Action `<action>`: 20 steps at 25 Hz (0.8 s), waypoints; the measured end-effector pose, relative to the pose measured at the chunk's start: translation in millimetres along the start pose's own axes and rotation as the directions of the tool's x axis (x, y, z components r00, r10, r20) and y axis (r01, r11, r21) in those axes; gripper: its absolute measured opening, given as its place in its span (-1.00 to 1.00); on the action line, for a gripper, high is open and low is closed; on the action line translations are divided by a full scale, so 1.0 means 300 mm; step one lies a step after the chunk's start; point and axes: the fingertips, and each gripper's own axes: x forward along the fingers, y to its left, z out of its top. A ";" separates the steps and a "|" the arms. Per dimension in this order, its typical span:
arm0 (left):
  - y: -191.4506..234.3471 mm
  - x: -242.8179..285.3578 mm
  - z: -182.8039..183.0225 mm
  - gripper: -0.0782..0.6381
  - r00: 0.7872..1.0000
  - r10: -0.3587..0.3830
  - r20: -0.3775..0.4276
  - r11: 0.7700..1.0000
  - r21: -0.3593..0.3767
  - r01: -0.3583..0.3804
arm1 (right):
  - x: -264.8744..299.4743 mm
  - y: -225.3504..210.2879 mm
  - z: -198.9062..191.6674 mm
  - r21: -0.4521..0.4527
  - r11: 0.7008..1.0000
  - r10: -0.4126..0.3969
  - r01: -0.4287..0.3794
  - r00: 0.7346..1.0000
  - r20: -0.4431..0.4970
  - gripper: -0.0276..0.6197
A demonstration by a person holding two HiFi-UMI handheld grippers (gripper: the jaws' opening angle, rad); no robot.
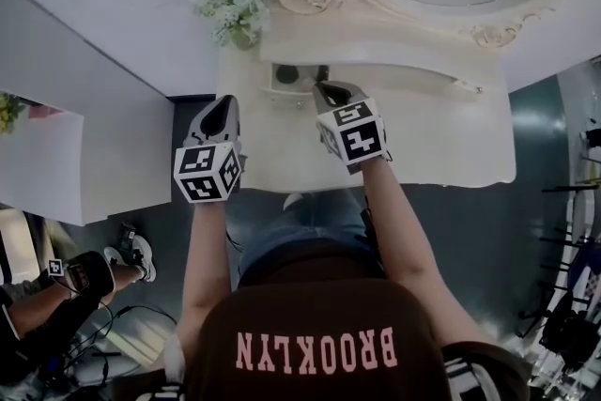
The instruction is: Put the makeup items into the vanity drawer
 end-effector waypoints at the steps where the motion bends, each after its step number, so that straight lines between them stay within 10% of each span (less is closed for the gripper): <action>1: -0.005 -0.002 0.009 -0.76 1.000 0.000 0.008 1.000 -0.001 0.000 | -0.010 -0.005 0.002 0.003 1.000 -0.007 0.007 1.000 0.006 -0.92; 20: -0.199 -0.038 0.193 -0.76 0.993 0.000 0.120 1.000 0.021 -0.003 | -0.328 -0.171 0.084 0.010 0.997 -0.078 0.077 0.984 0.161 -0.92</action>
